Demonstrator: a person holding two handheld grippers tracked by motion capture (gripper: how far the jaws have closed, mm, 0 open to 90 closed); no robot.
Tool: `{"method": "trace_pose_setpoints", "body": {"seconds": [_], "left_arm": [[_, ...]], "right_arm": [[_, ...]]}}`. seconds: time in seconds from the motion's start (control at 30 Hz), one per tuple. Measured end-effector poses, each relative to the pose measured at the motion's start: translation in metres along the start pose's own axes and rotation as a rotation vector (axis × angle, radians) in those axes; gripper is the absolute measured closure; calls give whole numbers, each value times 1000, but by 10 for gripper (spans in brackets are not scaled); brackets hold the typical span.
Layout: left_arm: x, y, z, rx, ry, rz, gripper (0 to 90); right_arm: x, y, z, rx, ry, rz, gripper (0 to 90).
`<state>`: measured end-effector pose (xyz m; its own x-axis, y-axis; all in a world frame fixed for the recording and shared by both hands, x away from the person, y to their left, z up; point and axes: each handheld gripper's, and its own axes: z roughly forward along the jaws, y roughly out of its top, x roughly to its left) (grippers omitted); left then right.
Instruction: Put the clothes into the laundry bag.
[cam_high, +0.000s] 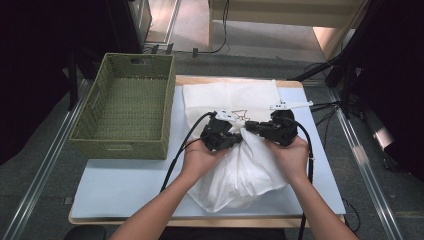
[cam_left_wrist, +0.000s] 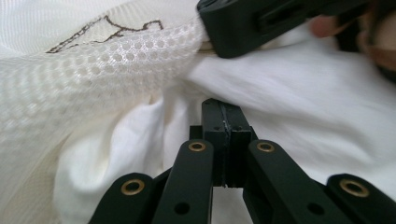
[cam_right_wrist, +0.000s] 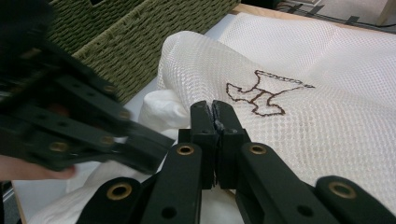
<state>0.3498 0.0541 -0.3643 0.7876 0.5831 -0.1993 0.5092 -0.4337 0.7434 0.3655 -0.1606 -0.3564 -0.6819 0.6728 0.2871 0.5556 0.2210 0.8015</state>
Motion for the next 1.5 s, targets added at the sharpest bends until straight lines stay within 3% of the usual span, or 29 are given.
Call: {"method": "trace_pose_setpoints", "body": {"seconds": [0.2,0.47,0.57,0.63,0.73,0.8,0.87,0.93,1.07,1.1,1.23,1.33,1.4,1.5], "left_arm": [[-26,-9,-32,-20,-29,32,900],[-63,-49,-48,-3,-45,53,900],[-73,-71,-46,9,-57,45,900],[-76,-83,-42,20,-74,17,900],[-76,-99,-29,74,-98,-4,900],[-74,-108,-16,91,-86,-25,900],[-69,-111,-4,120,-58,-10,900],[-65,-110,4,125,-26,9,900],[-50,-98,16,71,16,7,900],[-47,-93,19,61,36,25,900],[-37,-77,27,20,75,36,900],[-30,-65,30,8,80,19,900],[-28,-53,29,-5,86,40,900],[-22,-35,28,-22,89,30,900]], "right_arm": [[-1,0,0,-1,2,4,900],[-2,1,-1,-6,-4,3,900],[-2,1,-1,-7,-4,4,900],[-2,1,-2,-7,-4,10,900],[-3,2,-2,-9,-4,10,900],[-2,2,-1,-10,-5,10,900],[-2,2,-2,-11,-5,8,900],[-2,2,-2,-10,-4,9,900],[-2,2,-1,-6,0,10,900],[-2,1,-1,-4,2,9,900],[-2,1,-1,5,3,7,900],[-2,0,0,11,4,9,900],[-2,0,0,13,3,10,900],[-2,1,-1,8,9,21,900]]}}
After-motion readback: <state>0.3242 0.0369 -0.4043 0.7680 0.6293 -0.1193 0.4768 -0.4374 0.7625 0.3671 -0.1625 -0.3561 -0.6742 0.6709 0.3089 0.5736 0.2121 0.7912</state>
